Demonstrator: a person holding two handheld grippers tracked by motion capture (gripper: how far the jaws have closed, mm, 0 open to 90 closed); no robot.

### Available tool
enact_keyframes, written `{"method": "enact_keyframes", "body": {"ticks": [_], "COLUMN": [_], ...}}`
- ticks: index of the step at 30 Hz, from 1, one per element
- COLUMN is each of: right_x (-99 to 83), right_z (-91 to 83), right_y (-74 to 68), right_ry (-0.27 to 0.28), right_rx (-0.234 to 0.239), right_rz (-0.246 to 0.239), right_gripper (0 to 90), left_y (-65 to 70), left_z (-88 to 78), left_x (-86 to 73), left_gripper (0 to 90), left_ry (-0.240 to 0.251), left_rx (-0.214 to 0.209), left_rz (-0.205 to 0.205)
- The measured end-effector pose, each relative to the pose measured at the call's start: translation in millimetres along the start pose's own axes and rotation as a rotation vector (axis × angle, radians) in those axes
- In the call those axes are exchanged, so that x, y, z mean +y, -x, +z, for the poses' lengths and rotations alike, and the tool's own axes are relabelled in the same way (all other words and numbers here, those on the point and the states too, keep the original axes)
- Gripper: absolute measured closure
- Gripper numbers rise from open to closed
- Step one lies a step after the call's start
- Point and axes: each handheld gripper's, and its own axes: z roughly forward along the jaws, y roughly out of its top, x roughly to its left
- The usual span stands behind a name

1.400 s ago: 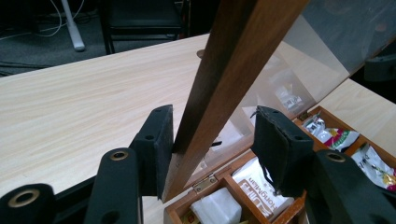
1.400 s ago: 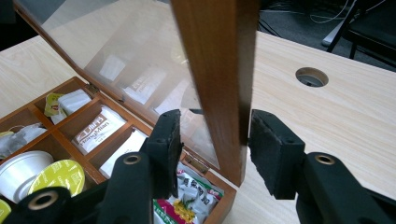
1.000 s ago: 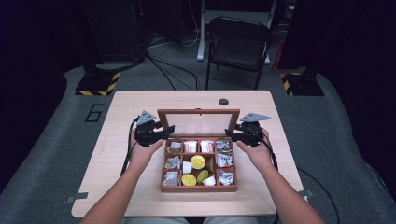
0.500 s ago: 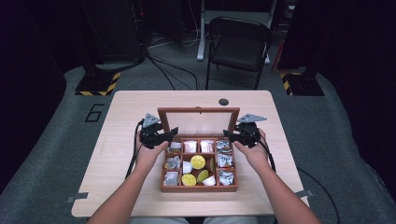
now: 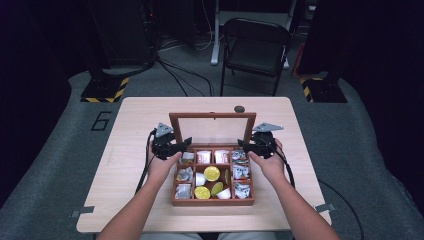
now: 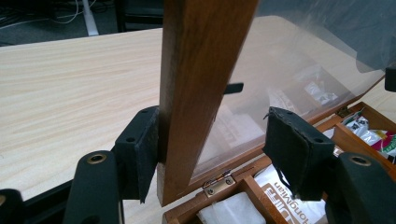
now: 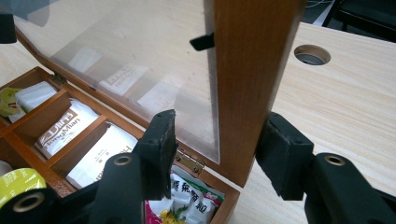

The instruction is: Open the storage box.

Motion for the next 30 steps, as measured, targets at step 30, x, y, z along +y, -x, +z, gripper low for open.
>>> {"method": "enact_keyframes", "body": {"ticks": [30], "right_x": [1.6], "right_z": [12.6], "right_y": [0.1], "right_ry": [0.008], "right_rx": [-0.03], "right_rz": [0.036], "right_gripper": [43.7], "left_y": [-5.2], "left_z": [16.1], "left_x": [-6.7], "left_gripper": [37.5], "left_ry": [-0.031], "left_rx": [0.02], "left_rz": [-0.062]}}
